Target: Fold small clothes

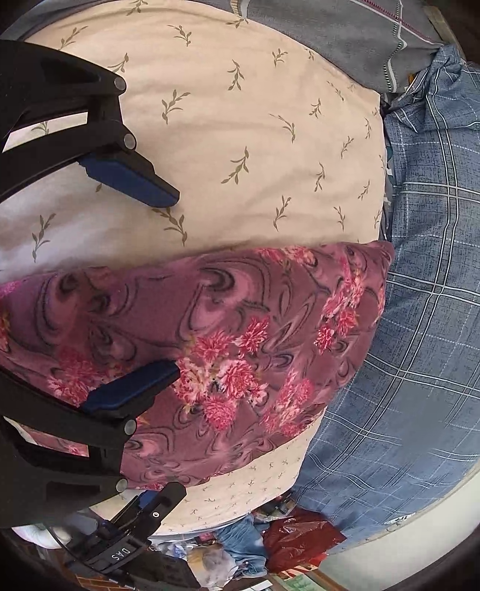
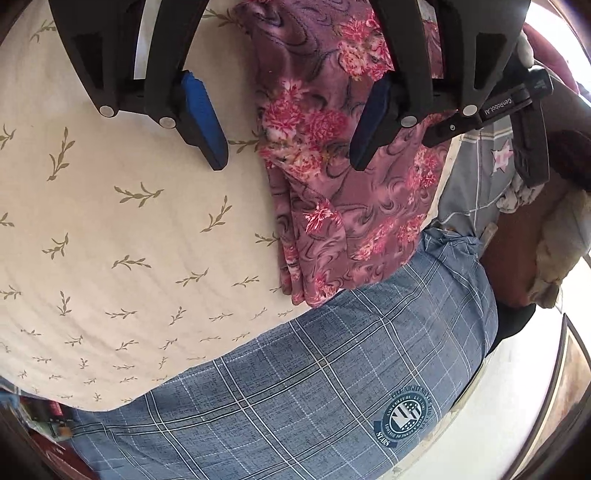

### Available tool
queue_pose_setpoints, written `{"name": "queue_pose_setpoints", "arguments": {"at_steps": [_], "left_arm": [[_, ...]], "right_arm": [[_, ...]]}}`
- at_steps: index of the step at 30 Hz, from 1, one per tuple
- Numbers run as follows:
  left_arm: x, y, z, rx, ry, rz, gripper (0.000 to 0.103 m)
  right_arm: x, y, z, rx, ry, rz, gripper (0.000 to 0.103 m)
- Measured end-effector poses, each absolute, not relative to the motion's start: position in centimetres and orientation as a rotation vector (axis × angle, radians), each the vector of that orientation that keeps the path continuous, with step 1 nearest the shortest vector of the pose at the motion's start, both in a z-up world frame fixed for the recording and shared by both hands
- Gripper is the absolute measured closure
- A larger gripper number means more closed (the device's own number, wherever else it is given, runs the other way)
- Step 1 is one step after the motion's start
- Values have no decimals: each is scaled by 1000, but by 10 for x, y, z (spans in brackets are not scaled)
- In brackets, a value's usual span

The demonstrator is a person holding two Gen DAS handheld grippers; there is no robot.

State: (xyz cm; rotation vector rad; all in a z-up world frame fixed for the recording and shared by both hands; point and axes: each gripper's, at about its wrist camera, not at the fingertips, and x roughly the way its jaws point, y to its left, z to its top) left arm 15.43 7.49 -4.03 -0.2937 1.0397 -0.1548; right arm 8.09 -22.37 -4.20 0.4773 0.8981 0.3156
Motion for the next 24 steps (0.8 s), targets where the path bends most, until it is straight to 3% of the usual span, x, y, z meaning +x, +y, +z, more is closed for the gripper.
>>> {"name": "queue_pose_setpoints", "arguments": {"at_steps": [8, 17, 21, 24], "left_arm": [[159, 67, -39, -287, 1043, -168, 17], [161, 67, -38, -303, 1051, -185, 17], [161, 68, -38, -314, 1054, -192, 17], [160, 68, -38, -318, 1053, -192, 17]], "right_arm": [[77, -224, -30, 416, 823, 251, 30], [84, -211, -40, 325, 878, 221, 26], [86, -204, -41, 253, 892, 181, 4], [86, -210, -43, 288, 908, 180, 3]]}}
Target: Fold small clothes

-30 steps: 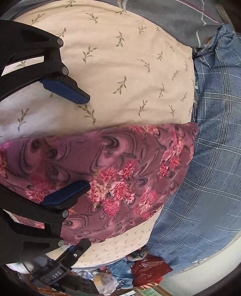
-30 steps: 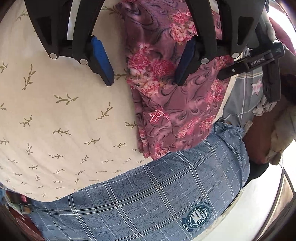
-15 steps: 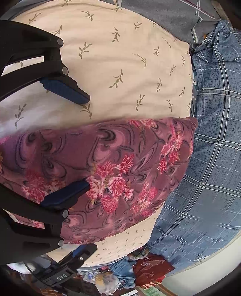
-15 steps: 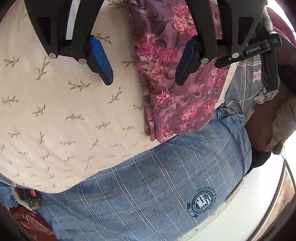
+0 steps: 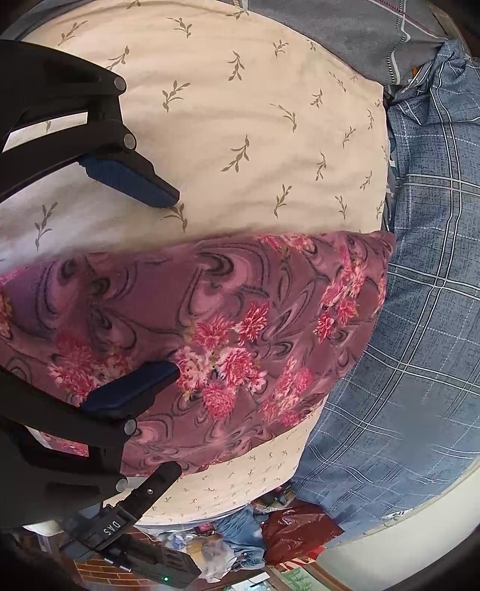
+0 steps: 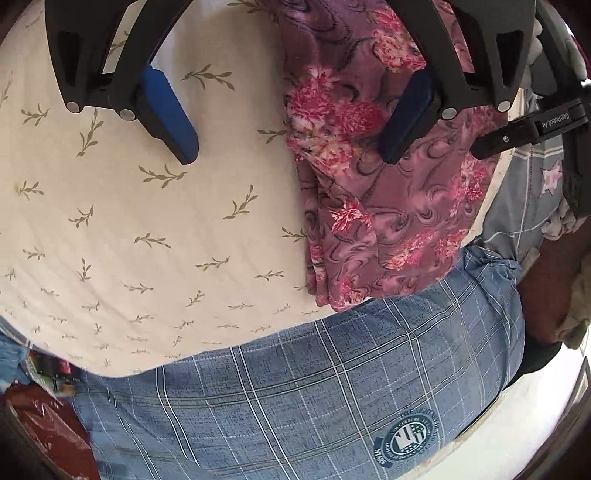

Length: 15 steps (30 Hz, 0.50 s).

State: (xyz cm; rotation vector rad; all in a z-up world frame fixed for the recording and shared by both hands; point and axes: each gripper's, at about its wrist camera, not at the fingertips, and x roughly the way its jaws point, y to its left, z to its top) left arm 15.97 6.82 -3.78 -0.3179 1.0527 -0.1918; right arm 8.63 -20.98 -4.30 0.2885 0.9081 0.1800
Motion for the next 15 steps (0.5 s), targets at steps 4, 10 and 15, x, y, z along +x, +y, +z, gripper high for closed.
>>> {"name": "queue_pose_setpoints", "arguments": {"at_steps": [4, 10, 15], "left_arm": [[158, 68, -38, -319, 1051, -189, 17], [155, 69, -37, -335, 1049, -187, 17], [153, 70, -37, -337, 1043, -177, 17]], "right_arm": [[86, -210, -44, 285, 915, 186, 2], [85, -209, -45, 281, 921, 192, 0], [83, -206, -43, 266, 917, 180, 0]]}}
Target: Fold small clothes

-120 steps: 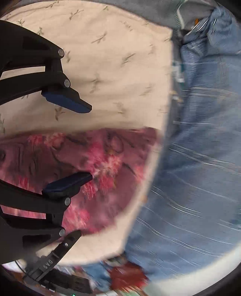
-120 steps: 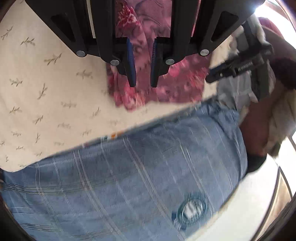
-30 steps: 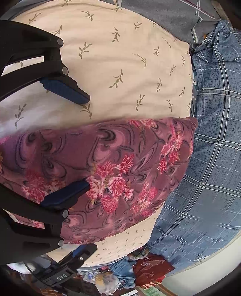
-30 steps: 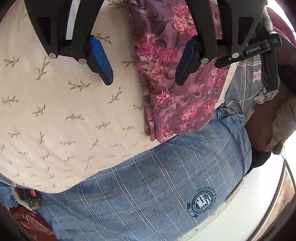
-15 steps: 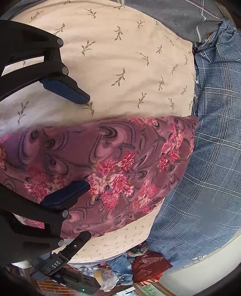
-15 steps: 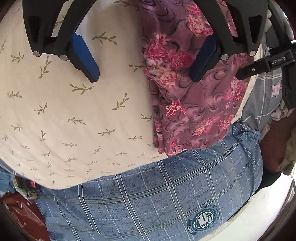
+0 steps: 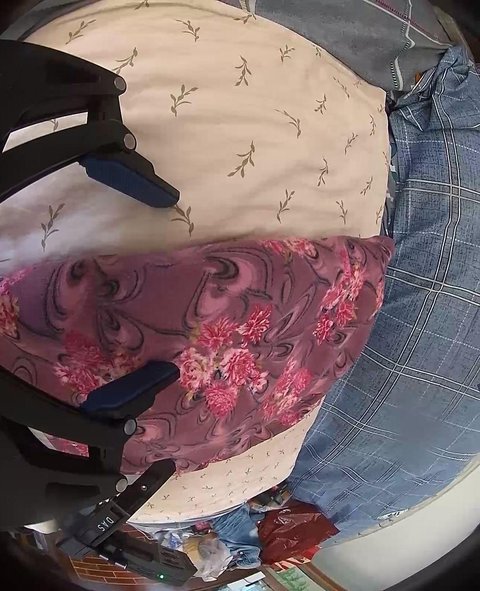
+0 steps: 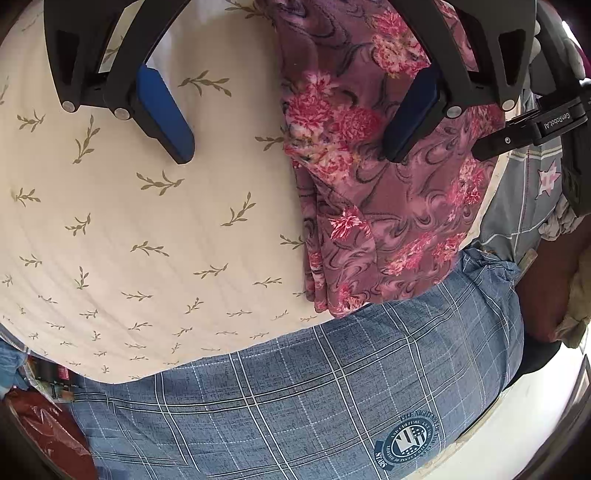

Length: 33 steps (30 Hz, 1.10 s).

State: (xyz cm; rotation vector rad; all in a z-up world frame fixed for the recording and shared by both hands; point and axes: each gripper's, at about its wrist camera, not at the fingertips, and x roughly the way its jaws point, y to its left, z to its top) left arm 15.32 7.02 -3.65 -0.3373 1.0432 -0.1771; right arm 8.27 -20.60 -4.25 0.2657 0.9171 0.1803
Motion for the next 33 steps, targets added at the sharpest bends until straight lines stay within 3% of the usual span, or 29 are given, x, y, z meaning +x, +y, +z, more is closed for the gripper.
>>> {"name": "queue_pose_setpoints", "arguments": {"at_steps": [9, 16, 20, 22, 24, 25, 28, 33], "left_arm": [[208, 89, -15, -422, 1015, -166, 17], [230, 102, -36, -439, 1053, -159, 17], [236, 106, -34, -423, 1034, -145, 17], [239, 109, -38, -441, 1047, -145, 17], [241, 114, -40, -467, 1051, -142, 17], [242, 116, -41, -477, 1050, -136, 17], [248, 113, -46, -472, 1061, -119, 17], [245, 104, -42, -398, 1059, -113, 17]], "right_arm": [[109, -207, 0, 279, 822, 196, 3], [194, -178, 3, 294, 919, 210, 7], [235, -151, -24, 232, 1034, 205, 25], [245, -139, -38, 172, 1100, 220, 46], [242, -133, -35, 132, 1071, 239, 80], [240, -135, -27, 135, 1037, 268, 89], [240, -161, -25, 287, 1005, 288, 89], [238, -165, -39, 264, 1057, 256, 88]]}}
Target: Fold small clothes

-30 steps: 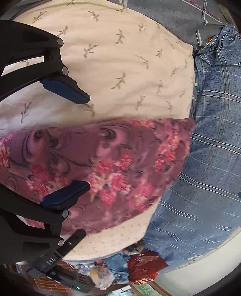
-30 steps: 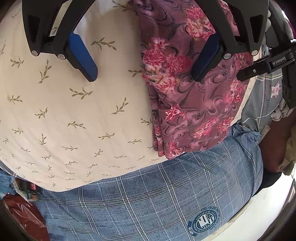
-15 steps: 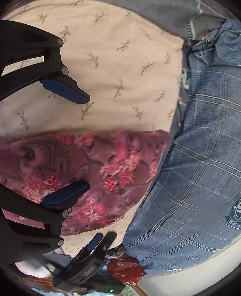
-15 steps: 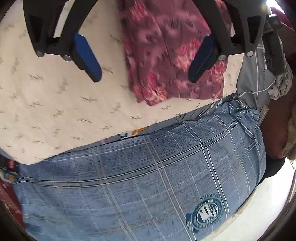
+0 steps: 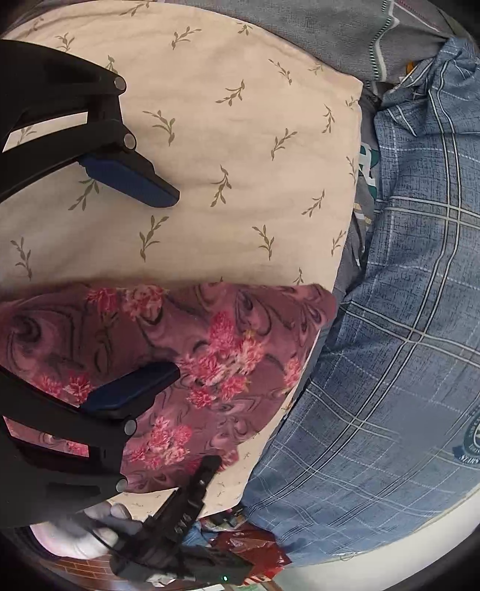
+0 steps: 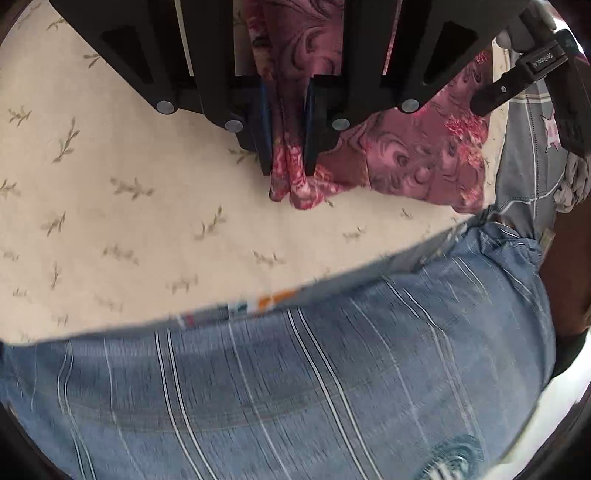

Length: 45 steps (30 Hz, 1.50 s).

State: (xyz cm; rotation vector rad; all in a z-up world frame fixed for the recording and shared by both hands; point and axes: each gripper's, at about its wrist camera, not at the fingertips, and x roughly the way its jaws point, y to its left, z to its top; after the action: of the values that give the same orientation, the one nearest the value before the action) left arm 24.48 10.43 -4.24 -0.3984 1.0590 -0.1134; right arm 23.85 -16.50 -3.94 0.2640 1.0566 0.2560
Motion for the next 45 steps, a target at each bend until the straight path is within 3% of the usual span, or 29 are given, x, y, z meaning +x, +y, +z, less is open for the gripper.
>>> {"name": "queue_pose_setpoints", "arguments": {"at_steps": [3, 6, 8, 9, 11, 12, 15, 21, 28, 35, 40, 45], "left_arm": [[238, 108, -38, -443, 1076, -173, 17], [227, 99, -30, -414, 1085, -241, 17], [221, 84, -31, -335, 1099, -260, 17], [219, 78, -32, -311, 1109, -265, 17], [215, 64, -35, -250, 1118, -272, 17], [213, 59, -34, -216, 1102, -264, 17], [212, 52, -36, -167, 1084, -256, 16], [206, 61, -34, -216, 1077, -250, 17], [184, 52, -31, -139, 1029, -198, 17], [154, 54, -26, -190, 1039, -133, 17], [122, 54, -23, -202, 1031, -107, 17], [95, 53, -19, -147, 1025, -49, 17]], "right_arm": [[222, -176, -21, 360, 1017, 286, 81], [192, -187, -14, 366, 1017, 318, 61], [180, -188, -19, 335, 1035, 310, 58], [177, -185, -26, 326, 1055, 313, 59], [170, -181, -36, 294, 1075, 330, 83], [166, -181, -33, 292, 1050, 340, 89], [167, -184, -31, 294, 1027, 301, 91], [153, -186, -15, 275, 1051, 261, 82], [94, -202, -23, 224, 1110, 257, 63], [59, -215, -15, 201, 1086, 231, 61], [38, -211, -1, 86, 1020, 214, 34], [26, -205, 1, 27, 1011, 249, 28]]}}
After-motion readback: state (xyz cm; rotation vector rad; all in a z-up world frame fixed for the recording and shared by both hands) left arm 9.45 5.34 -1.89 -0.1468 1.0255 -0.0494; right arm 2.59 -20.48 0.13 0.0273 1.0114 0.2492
